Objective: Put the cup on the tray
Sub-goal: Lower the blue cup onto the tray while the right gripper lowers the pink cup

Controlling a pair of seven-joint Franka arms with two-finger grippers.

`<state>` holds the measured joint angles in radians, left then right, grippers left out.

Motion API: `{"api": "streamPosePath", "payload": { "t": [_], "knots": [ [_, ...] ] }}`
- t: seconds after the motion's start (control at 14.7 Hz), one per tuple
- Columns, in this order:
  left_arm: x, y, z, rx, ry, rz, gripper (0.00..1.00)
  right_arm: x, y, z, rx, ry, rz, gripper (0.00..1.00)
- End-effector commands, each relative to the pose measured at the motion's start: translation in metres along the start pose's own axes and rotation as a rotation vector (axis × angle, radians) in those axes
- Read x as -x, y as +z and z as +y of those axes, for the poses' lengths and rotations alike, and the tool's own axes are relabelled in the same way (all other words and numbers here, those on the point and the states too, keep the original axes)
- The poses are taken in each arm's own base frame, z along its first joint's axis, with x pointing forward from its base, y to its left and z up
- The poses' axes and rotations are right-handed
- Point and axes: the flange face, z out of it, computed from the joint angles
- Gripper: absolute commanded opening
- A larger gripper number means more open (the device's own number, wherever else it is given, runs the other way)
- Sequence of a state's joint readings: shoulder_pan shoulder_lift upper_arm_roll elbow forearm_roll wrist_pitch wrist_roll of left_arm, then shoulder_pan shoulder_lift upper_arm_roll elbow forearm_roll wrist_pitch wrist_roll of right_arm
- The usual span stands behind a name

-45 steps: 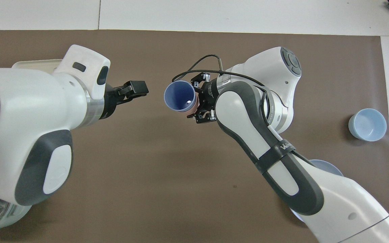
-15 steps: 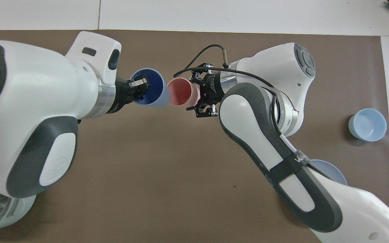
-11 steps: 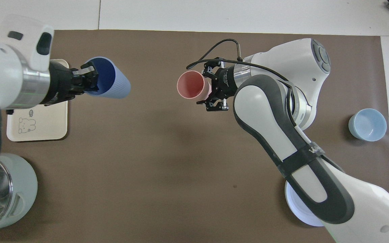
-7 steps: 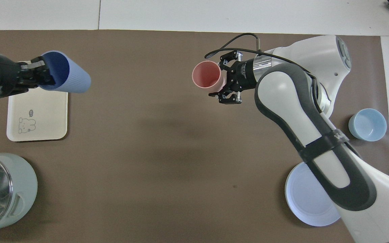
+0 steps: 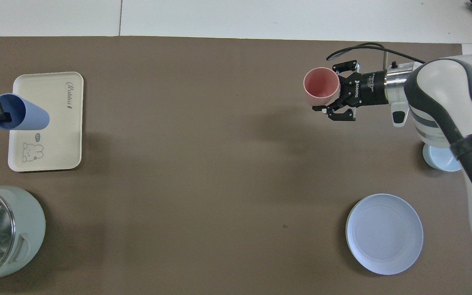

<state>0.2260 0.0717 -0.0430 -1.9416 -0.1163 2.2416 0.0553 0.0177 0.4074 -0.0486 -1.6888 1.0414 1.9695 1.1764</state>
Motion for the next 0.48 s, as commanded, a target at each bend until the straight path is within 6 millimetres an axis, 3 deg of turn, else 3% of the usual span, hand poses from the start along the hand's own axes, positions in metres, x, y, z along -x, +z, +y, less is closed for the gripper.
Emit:
{"api": "streamPosePath", "payload": {
  "t": [0.0, 0.2, 0.41],
  "knots": [
    [0.019, 0.028, 0.002, -0.008, 0.051, 0.036, 0.00, -0.060, -0.026, 0.005, 0.006, -0.033, -0.090, 0.00],
    [0.020, 0.045, -0.004, -0.013, 0.113, 0.039, 0.00, -0.116, -0.047, 0.010, 0.021, -0.083, -0.139, 0.00],
    [0.028, 0.065, -0.024, -0.024, 0.151, 0.027, 0.00, -0.150, -0.058, 0.015, 0.022, -0.100, -0.161, 0.00]
  ]
}}
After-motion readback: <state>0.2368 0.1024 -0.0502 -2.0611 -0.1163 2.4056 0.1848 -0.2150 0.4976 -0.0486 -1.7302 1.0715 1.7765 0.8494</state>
